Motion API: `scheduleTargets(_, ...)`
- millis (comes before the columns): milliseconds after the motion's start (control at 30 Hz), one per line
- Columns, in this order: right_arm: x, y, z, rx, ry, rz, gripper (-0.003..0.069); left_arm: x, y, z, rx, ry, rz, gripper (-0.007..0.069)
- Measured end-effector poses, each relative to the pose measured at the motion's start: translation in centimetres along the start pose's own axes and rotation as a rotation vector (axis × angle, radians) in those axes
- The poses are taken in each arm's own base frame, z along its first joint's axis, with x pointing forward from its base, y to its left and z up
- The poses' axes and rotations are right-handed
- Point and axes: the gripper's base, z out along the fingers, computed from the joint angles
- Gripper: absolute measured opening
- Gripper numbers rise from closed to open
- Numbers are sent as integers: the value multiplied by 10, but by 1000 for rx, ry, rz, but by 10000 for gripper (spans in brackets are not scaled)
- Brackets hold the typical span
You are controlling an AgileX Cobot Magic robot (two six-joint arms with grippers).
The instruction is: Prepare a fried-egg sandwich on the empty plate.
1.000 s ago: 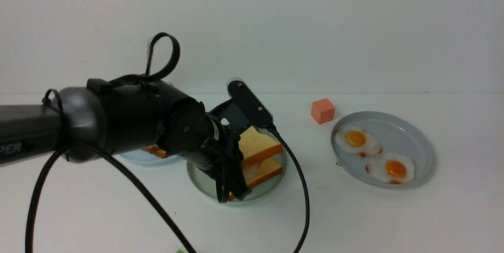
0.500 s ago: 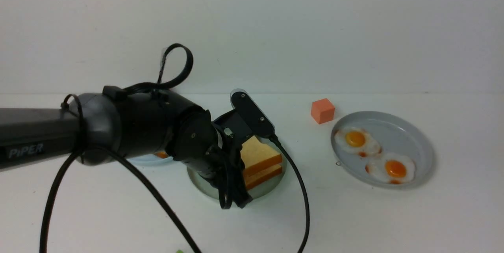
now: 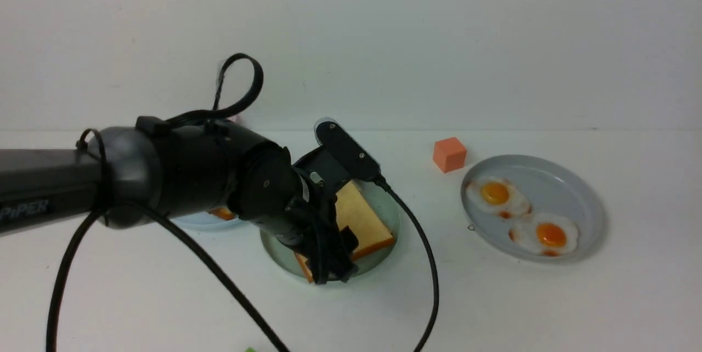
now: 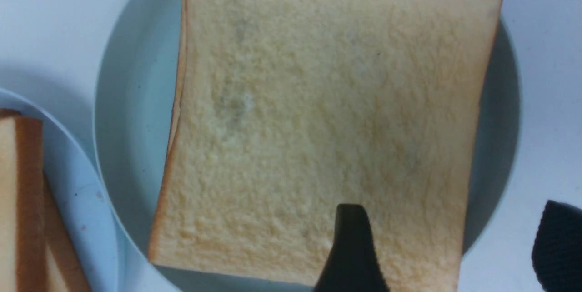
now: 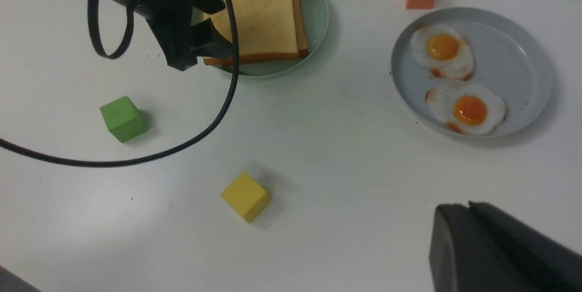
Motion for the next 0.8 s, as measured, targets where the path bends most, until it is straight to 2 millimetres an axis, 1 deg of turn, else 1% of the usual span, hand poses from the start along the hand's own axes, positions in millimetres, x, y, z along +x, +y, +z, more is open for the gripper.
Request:
scheduleTargets(33,0,0,0,0,0,0,48,-1,0,-2,2,-5,-13,505)
scheduleTargets(100,0,0,0,-1,0,0,51,-14,2,-39,-6,-103,-111,437)
scheduleTargets(133,0,0,0,-1,0,1,52,-19,3,-54,-11,-146,-134,384)
scheduleTargets(167,0,0,0,-2,1,1,52,-24,5,-75,-17,-202,-154,318)
scheduleTargets(200,0,0,0,-3,1,1,52,-29,5,-104,-24,-275,-172,227)
scheduleTargets(233,0,0,0,-3,1,1,52,-29,5,-109,-24,-285,-175,211)
scheduleTargets(267,0,0,0,-3,1,1,52,-30,5,-130,-30,-333,-180,162)
scheduleTargets(300,0,0,0,-3,1,1,55,-27,4,-171,-41,-426,-184,34)
scheduleTargets(333,0,0,0,-3,1,1,55,-26,4,-181,-45,-452,-184,24)
scheduleTargets(367,0,0,0,-3,1,1,57,-22,3,-194,-49,-483,-185,-5)
scheduleTargets(400,0,0,0,-3,1,1,59,-9,-1,-229,-61,-566,-187,-13)
scheduleTargets(467,0,0,0,-3,1,1,61,17,-7,-260,-66,-640,-203,-13)
scheduleTargets(500,0,0,0,-3,1,1,62,32,-11,-270,-65,-667,-215,-13)
scheduleTargets(533,0,0,0,-4,1,2,63,38,-13,-274,-63,-677,-222,-13)
scheduleTargets(567,0,0,0,-4,1,2,63,62,-19,-282,-58,-711,-248,-13)
scheduleTargets(600,0,0,0,-4,1,2,63,84,-25,-283,-54,-733,-268,-13)
scheduleTargets(667,0,0,0,-4,1,2,57,115,-33,-287,-57,-810,-289,-13)
scheduleTargets(733,0,0,0,-5,-1,2,37,146,-41,-281,-64,-890,-299,-13)
scheduleTargets(767,0,0,0,-5,-1,2,34,147,-41,-278,-64,-885,-300,-13)
scheduleTargets(800,0,1,0,-6,-3,2,15,163,-45,-273,-68,-931,-302,-13)
